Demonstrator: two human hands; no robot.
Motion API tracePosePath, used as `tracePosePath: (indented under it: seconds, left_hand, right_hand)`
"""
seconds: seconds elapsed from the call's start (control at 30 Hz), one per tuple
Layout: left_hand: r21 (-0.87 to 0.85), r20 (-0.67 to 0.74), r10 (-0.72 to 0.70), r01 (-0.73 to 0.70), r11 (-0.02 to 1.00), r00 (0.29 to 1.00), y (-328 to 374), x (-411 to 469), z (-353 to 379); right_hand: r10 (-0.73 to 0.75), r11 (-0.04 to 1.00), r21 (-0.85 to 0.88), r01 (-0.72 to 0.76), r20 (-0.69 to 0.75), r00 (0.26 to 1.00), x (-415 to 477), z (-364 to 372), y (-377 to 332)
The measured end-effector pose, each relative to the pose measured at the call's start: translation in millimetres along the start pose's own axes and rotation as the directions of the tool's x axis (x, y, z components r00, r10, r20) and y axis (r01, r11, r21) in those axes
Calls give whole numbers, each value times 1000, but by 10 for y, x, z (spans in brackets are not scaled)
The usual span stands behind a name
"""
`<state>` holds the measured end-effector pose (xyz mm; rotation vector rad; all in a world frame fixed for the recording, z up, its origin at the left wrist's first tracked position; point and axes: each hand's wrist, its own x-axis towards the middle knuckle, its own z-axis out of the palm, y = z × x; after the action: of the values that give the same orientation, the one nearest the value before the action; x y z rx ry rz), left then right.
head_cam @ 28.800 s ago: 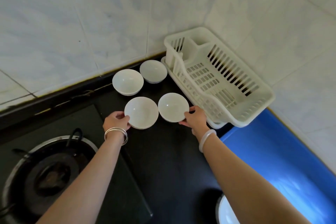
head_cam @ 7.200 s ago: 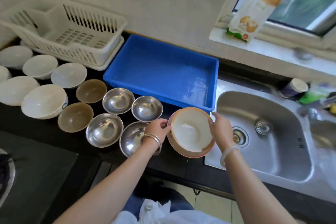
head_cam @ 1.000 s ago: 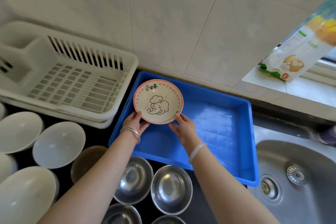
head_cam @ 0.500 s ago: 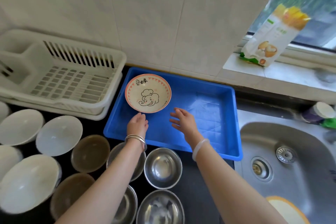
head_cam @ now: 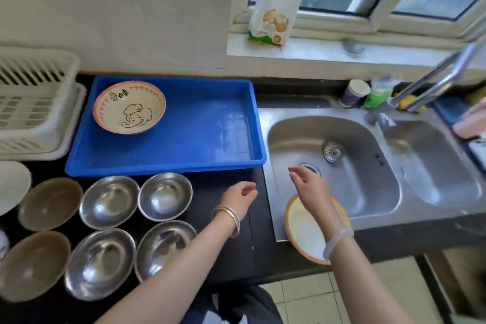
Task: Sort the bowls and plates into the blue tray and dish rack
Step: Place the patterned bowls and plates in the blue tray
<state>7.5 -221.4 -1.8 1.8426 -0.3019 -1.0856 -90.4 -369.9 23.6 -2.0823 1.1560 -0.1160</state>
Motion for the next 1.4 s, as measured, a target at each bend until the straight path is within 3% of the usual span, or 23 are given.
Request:
tracePosePath:
  seconds: [0.2, 0.27, 0.53, 0.77, 1.0, 1.2, 1.4]
  left_hand:
    - [63, 208, -115, 103, 993, 971, -20, -155, 690]
    - [-7, 259, -159, 167, 986, 953, -31, -179, 808]
    - [-190, 224, -225, 269, 944, 948, -47, -180, 923]
    - [-232, 167, -240, 275, 933, 956, 88, -102, 433]
    - [-356, 60, -173, 183, 916, 983, 312, -113, -423]
    - [-527, -133, -157, 65, 848, 979, 291, -188, -1068]
    - [-585, -318, -140, -78, 807, 938, 231, -143, -1730]
  right_hand:
    - [118, 978, -161, -129, -76, 990, -251, -412, 804]
    - [124, 981, -142, -134, -75, 989, -326, -459, 973]
    - [98, 992, -68, -106, -110, 989, -433, -494, 1141]
    - [-17, 996, -91, 14, -27, 999, -266, -508, 765]
    - [-108, 990, 94, 104, 35, 994, 30, -285, 51]
    - [-167, 966, 215, 147, 76, 983, 279, 104, -691]
    - [-231, 940, 288, 182, 149, 961, 540, 583, -1467]
